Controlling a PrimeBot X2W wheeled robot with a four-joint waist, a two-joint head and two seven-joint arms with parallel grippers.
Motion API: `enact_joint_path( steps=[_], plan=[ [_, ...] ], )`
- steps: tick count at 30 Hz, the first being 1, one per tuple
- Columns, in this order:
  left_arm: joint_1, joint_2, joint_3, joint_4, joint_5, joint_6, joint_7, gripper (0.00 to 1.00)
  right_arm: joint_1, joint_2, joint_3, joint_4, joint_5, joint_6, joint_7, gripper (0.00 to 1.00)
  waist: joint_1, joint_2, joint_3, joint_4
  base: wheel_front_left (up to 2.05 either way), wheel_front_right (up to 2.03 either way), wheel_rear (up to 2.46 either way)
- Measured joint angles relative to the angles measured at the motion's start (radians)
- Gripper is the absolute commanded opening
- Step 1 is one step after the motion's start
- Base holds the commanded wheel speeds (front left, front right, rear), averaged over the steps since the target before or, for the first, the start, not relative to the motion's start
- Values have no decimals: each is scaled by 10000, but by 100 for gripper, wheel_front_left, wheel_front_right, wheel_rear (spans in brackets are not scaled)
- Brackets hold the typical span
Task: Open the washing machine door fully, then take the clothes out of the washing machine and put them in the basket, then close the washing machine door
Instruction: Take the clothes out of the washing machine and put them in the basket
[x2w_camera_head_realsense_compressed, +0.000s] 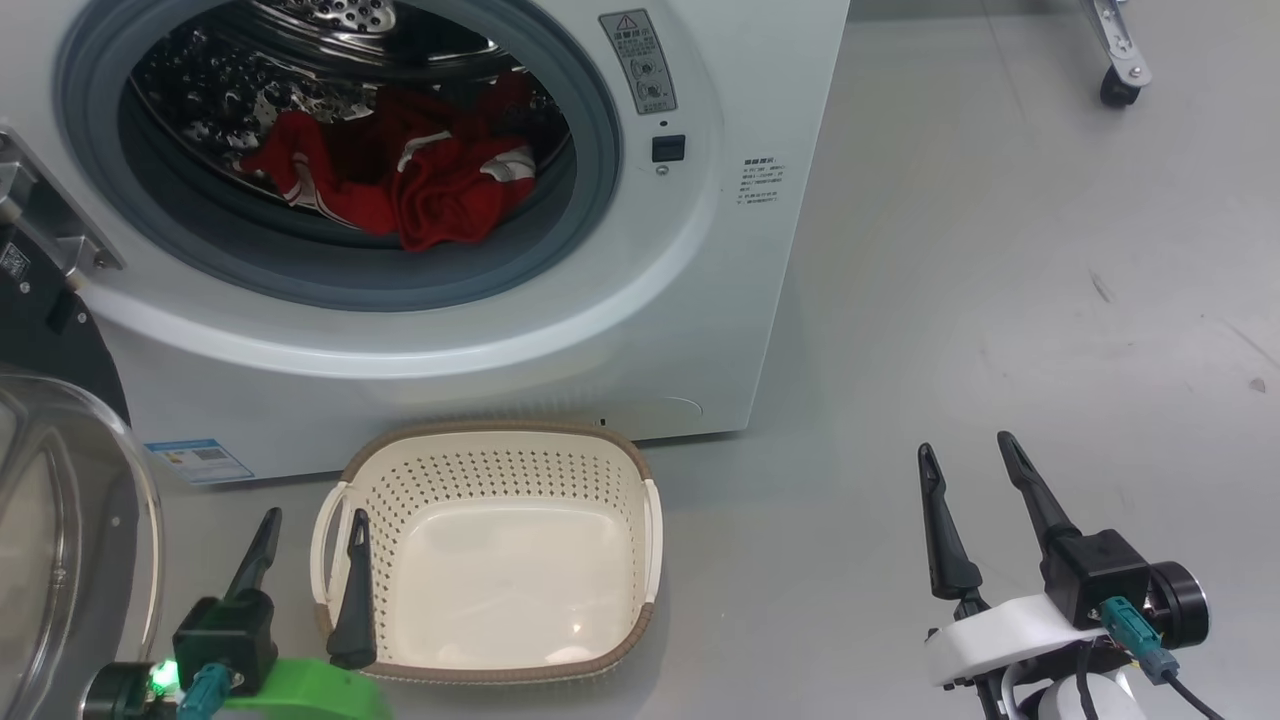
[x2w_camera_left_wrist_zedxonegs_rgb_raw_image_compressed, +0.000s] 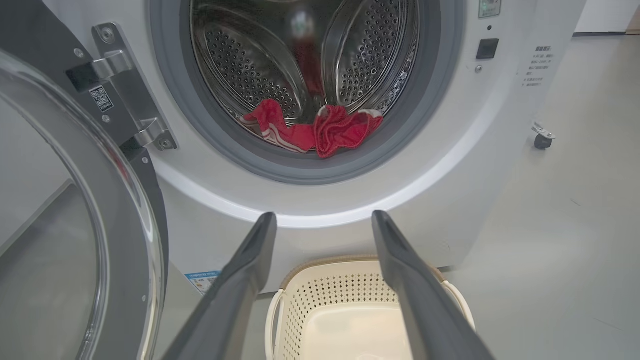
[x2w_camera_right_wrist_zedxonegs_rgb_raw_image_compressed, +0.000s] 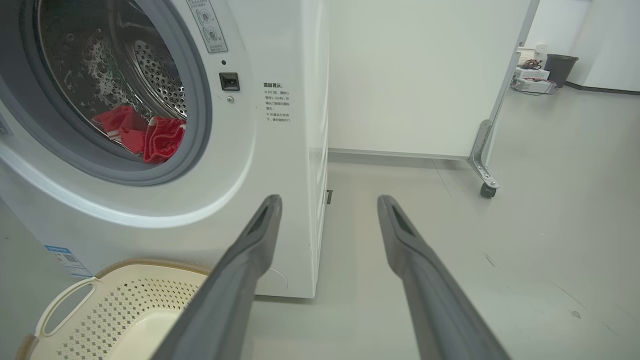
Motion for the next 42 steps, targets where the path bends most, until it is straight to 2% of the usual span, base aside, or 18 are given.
enact_joint_path(
  steps=[9, 17, 21, 32, 42],
  plan=[
    [-843, -58, -219, 727, -470, -491, 514, 100, -329, -6, 115, -224, -15, 63, 0, 100, 0, 0, 641, -196, 0, 0, 0],
    [-2276, -63, -334, 1490, -765, -842, 1271, 100, -712, 44, 209, -412, -15, 138, 0, 100, 0, 0, 1379, -553, 0, 0, 0],
    [-3341, -44, -151, 1743, -966, -882, 1496, 100, -924, 67, 245, -474, -15, 146, 0, 100, 0, 0, 1807, -766, 0, 0, 0],
    [-6499, 966, 370, 2313, -861, -1237, 2115, 100, -1639, 247, 339, -508, 61, 226, 0, 100, 1, 0, 2965, -1457, 0, 0, 0],
    [-8403, 1340, 391, 3329, -955, -1557, 3141, 100, -2149, 336, 527, -479, 313, 240, -2, 100, 0, 0, 3853, -2156, 0, 0, 0]
  ],
)
